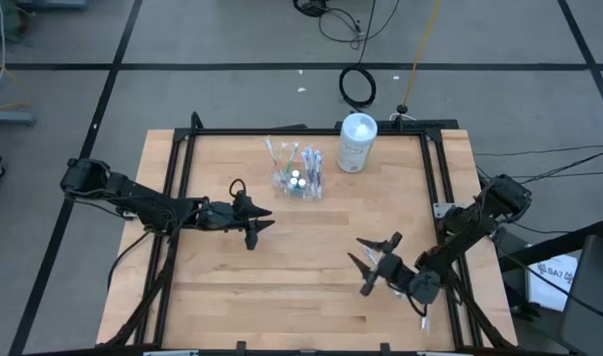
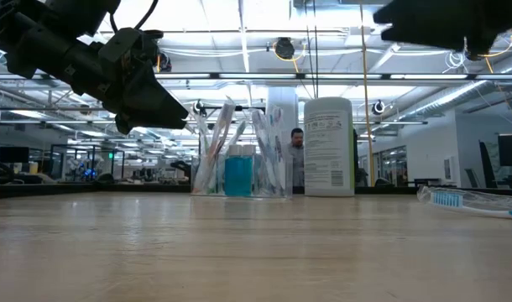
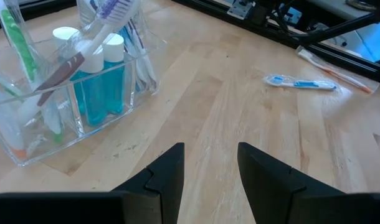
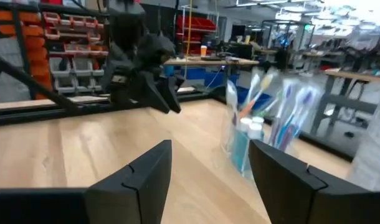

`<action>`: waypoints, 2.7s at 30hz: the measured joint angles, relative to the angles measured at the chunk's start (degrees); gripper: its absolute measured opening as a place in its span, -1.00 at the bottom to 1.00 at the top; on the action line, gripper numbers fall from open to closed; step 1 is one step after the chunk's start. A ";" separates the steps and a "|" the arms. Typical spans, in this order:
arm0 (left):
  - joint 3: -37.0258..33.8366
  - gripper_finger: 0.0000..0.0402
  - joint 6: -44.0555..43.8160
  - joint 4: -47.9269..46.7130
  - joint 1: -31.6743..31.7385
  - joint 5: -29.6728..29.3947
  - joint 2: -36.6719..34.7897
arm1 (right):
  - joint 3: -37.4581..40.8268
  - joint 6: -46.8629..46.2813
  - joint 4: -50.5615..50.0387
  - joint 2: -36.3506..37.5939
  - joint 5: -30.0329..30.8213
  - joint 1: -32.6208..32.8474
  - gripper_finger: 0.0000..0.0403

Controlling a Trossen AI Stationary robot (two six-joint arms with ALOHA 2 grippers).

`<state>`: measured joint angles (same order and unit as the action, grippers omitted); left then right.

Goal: Pick & Place toothbrushing station
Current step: Put the blue toothbrush in the left compartment of the transparent organizer

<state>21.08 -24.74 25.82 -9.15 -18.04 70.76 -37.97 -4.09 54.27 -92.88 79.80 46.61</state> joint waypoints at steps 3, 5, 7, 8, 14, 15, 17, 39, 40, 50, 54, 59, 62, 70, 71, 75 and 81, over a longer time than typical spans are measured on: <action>0.00 -0.24 0.10 0.07 -0.01 0.00 0.00 | 2.85 -3.69 1.18 1.47 -1.24 0.52 0.03; 0.00 -0.24 -0.43 0.07 -0.01 -0.01 0.00 | 3.71 -5.11 1.61 4.06 -2.05 0.72 0.03; 0.00 -0.24 -0.64 0.09 -0.02 -0.02 0.00 | 4.25 -4.92 -0.42 7.24 -3.39 0.73 0.03; 0.00 -0.24 -0.72 0.07 0.00 -0.02 0.00 | 4.30 -4.84 -1.95 8.98 -4.65 0.72 0.03; 0.00 -0.24 -0.85 0.42 0.04 -0.05 0.00 | 4.21 -18.89 -20.14 17.43 -20.66 -4.21 0.03; 0.00 -0.24 -0.85 0.66 0.08 -0.07 0.00 | 4.21 -23.13 -23.76 17.99 -24.52 -5.98 0.03; 0.00 -0.24 -0.86 1.13 0.07 -0.50 0.00 | 4.21 -31.87 -30.17 18.27 -32.99 -9.88 0.03; 0.00 -0.24 2.11 1.42 0.18 -7.52 0.00 | 4.24 -67.78 -74.16 22.48 -70.37 -14.77 0.03; 0.00 -0.24 2.03 1.42 0.18 -7.50 0.00 | 4.37 -67.81 -74.68 22.15 -69.46 -14.91 0.03; 0.00 -0.24 1.73 1.40 0.18 -6.30 0.00 | 5.98 -63.99 -68.69 16.19 -69.07 -15.07 0.03; 0.00 -0.24 1.73 1.41 0.18 -5.95 0.00 | 5.89 -64.65 -68.52 14.61 -68.27 -16.04 -0.05; 0.00 -0.24 0.21 1.49 0.18 -5.92 -0.01 | 5.98 -62.65 -68.43 14.51 -67.84 -16.72 -0.38; 0.00 -0.24 -1.34 1.68 0.17 -5.80 0.00 | 6.06 -62.88 -67.40 14.51 -66.42 -17.26 -0.62; -0.02 -0.24 1.90 5.18 0.11 3.77 0.00 | 6.24 -53.17 -49.49 14.38 -66.18 -19.67 -0.96; -0.02 -0.24 2.40 6.27 0.11 5.39 0.00 | 6.24 -51.33 -46.51 14.38 -65.85 -20.23 -0.95; -0.02 -0.24 6.34 10.92 0.11 11.58 0.00 | 6.22 -40.13 -30.21 14.40 -59.55 -22.87 -0.99; -0.02 -0.24 11.20 17.45 0.07 15.52 0.28 | 6.10 -17.01 -1.58 13.21 -57.38 -28.19 -1.00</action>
<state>21.06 -13.53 43.28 -9.08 -2.52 71.05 -31.87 -21.10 52.69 -79.67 22.42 18.42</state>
